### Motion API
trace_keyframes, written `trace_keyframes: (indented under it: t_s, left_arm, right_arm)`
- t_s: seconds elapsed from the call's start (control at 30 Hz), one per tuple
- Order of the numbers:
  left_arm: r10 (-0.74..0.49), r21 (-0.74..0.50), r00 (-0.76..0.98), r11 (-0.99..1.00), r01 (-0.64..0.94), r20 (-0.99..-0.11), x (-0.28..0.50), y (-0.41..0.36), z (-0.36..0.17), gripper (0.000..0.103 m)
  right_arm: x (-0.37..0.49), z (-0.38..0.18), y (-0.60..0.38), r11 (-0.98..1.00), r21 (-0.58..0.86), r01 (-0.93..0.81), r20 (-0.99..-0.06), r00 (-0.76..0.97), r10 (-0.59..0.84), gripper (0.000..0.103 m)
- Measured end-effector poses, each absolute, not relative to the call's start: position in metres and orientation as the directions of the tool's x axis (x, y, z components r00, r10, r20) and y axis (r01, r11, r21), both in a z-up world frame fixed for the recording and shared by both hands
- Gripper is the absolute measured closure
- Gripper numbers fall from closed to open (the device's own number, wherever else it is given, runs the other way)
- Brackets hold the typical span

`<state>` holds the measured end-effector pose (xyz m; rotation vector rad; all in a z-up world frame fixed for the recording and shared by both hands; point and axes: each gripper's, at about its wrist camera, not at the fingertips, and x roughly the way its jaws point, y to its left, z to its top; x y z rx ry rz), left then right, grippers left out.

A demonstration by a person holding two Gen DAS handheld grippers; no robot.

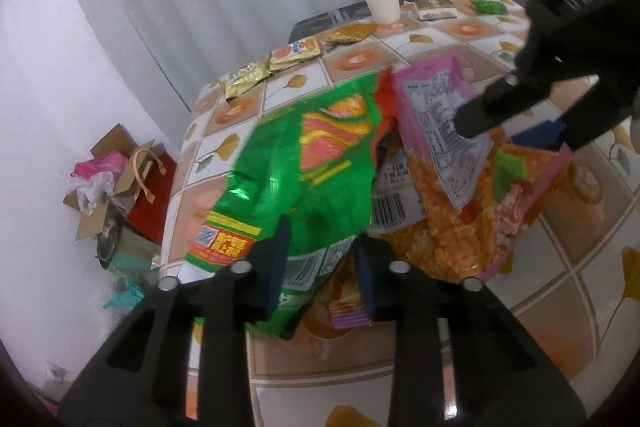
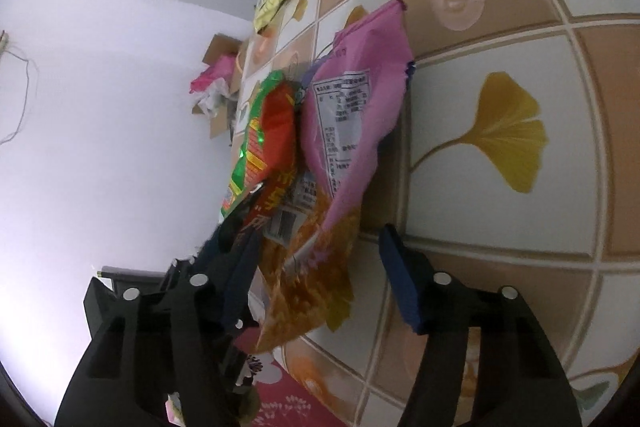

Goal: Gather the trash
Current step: 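Grasp the green chip bag with the left tool while the right tool grasps the pink snack bag, then lift the green bag with the left tool while the right tool lifts the pink bag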

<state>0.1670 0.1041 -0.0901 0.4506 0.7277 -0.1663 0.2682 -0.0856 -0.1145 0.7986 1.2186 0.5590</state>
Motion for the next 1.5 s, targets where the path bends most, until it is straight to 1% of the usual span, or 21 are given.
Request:
trace_keyframes:
  t_s: [0.03,0.07,0.13,0.2,0.3,0.33,0.43,0.7,0.97,1.27,1.5]
  left_arm:
    - [0.005,0.338,0.736,0.891,0.304,-0.677,0.167,0.104,-0.092,0.084]
    - [0.002,0.335,0.734,0.89,0.308,-0.679,0.166,0.104,-0.093,0.085]
    - [0.001,0.334,0.739,0.892,0.304,-0.674,0.166,0.104,-0.095,0.088]
    - [-0.003,0.332,0.742,0.893,0.303,-0.671,0.165,0.103,-0.095,0.091]
    - [-0.002,0.34,0.754,0.892,0.299,-0.657,0.163,0.101,-0.093,0.093]
    - [-0.002,0.342,0.758,0.891,0.297,-0.652,0.162,0.101,-0.092,0.095]
    - [-0.007,0.34,0.773,0.895,0.287,-0.634,0.159,0.1,-0.086,0.098]
    - [-0.037,0.327,0.805,0.902,0.282,-0.592,0.148,0.091,-0.066,0.1]
    - [-0.077,0.323,0.828,0.898,0.3,-0.556,0.132,0.075,-0.044,0.102]
    - [-0.156,0.278,0.837,0.898,0.341,-0.524,0.11,0.044,-0.019,0.103]
    - [-0.252,0.25,0.839,0.878,0.408,-0.482,0.092,0.007,0.005,0.103]
  right_arm:
    - [0.27,-0.116,-0.084,0.615,0.788,0.038,-0.601,0.268,0.753,0.051]
    - [0.272,-0.117,-0.082,0.616,0.787,0.041,-0.602,0.267,0.752,0.053]
    - [0.273,-0.122,-0.08,0.616,0.787,0.05,-0.605,0.262,0.752,0.065]
    - [0.273,-0.125,-0.079,0.617,0.785,0.058,-0.608,0.261,0.75,0.073]
    - [0.271,-0.123,-0.082,0.623,0.78,0.062,-0.613,0.271,0.742,0.078]
    - [0.27,-0.123,-0.083,0.624,0.779,0.066,-0.615,0.276,0.739,0.081]
    - [0.265,-0.124,-0.089,0.613,0.786,0.075,-0.606,0.287,0.742,0.085]
    - [0.252,-0.123,-0.117,0.574,0.812,0.106,-0.573,0.338,0.747,0.091]
    - [0.226,-0.122,-0.162,0.532,0.833,0.151,-0.542,0.415,0.731,0.093]
    - [0.183,-0.12,-0.214,0.48,0.858,0.18,-0.5,0.506,0.703,0.094]
    - [0.142,-0.121,-0.264,0.417,0.883,0.214,-0.455,0.602,0.656,0.095]
